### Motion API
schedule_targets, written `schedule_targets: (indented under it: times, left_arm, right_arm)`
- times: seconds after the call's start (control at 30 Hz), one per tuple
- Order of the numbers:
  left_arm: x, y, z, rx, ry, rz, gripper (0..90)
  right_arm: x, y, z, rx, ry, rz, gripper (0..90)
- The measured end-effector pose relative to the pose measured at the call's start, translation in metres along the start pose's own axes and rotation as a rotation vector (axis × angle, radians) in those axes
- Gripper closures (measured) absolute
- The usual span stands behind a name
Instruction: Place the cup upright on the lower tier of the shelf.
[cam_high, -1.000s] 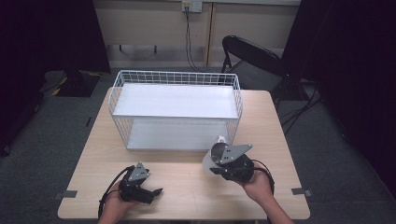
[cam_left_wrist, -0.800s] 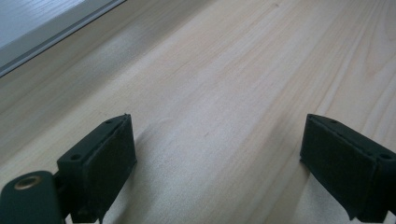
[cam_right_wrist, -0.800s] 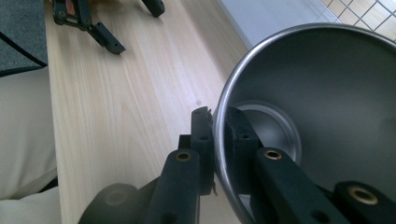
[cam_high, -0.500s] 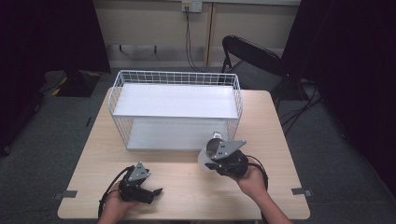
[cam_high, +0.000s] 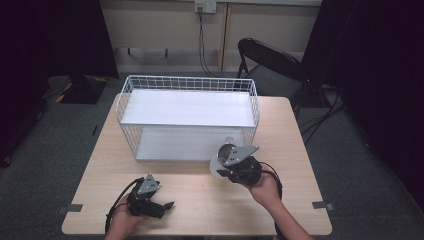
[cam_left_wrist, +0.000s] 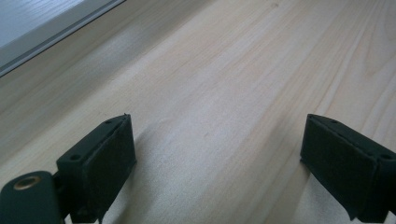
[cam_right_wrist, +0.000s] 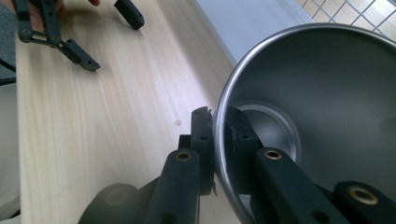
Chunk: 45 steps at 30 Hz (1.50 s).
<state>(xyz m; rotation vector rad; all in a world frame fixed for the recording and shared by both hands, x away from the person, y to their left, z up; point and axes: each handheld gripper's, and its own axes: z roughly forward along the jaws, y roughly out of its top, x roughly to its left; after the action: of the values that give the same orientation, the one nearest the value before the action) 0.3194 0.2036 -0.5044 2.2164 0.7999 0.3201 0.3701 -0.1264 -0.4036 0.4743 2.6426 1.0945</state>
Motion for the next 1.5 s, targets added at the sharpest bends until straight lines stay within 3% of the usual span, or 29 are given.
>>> schedule_targets:
  times: [1.5]
  left_arm:
    - [0.0,0.0,0.0,0.0,-0.001,0.001,9.4]
  right_arm:
    - [-0.023,0.009,0.016,-0.007,-0.089,-0.02,83.5]
